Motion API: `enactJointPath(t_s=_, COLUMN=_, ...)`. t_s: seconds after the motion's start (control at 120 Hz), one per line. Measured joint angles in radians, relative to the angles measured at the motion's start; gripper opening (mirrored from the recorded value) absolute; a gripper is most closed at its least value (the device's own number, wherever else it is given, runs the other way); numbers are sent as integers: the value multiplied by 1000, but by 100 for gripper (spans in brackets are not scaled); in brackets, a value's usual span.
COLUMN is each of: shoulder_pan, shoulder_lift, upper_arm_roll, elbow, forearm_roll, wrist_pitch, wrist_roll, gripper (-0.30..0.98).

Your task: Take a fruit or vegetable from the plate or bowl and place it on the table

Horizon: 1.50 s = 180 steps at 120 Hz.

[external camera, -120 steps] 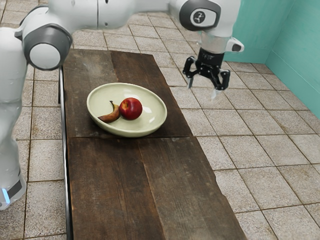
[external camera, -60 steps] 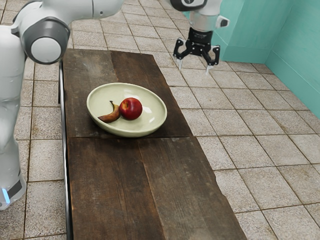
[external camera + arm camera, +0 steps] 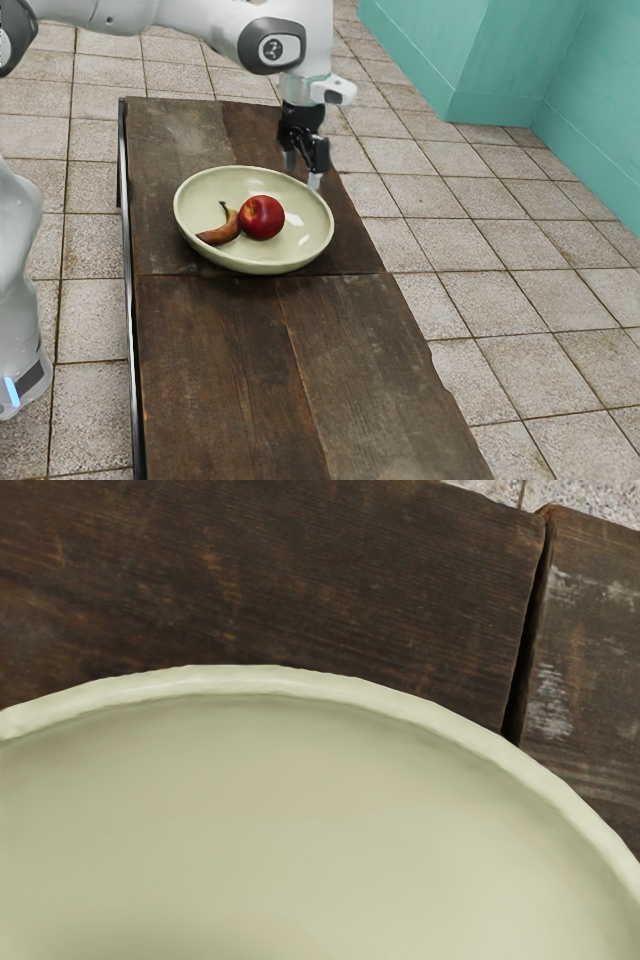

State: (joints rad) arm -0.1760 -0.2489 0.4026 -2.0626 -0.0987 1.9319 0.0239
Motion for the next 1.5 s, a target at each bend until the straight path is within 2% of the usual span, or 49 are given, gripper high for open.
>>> enactJointPath(t_s=0.183, shoulder_pan=27, shoulder_lift=9, upper_arm_roll=11, elbow=-73, forearm_roll=-3, wrist_pitch=94, wrist_roll=225, gripper=69)
enactJointPath(t_s=0.392, shoulder_pan=44, shoulder_lift=5, upper_arm_roll=12, elbow=-145, forearm_roll=-13, wrist_pitch=149, wrist_roll=409, gripper=69)
enactJointPath(t_s=0.625, shoulder_pan=50, shoulder_lift=-39, upper_arm_roll=12, elbow=-200, forearm_roll=-16, wrist_pitch=176, wrist_roll=548, gripper=69)
enactJointPath(t_s=0.9, shoulder_pan=51, shoulder_lift=-88, upper_arm_roll=10, elbow=-188, forearm_roll=-13, wrist_pitch=200, wrist_roll=655, gripper=69)
enactJointPath(t_s=1.033, shoulder_pan=36, shoulder_lift=-132, upper_arm_roll=-27, elbow=-220, forearm_roll=-20, wrist_pitch=197, wrist_roll=599, gripper=69)
enactJointPath(t_s=1.233, shoulder_pan=68, shoulder_lift=-176, upper_arm_roll=-43, elbow=-277, forearm_roll=-109, wrist_pitch=182, wrist_roll=428, gripper=69)
enactJointPath(t_s=1.5, shoulder_pan=133, shoulder_lift=-215, upper_arm_roll=-44, elbow=-347, forearm_roll=-124, wrist_pitch=177, wrist_roll=260, gripper=69)
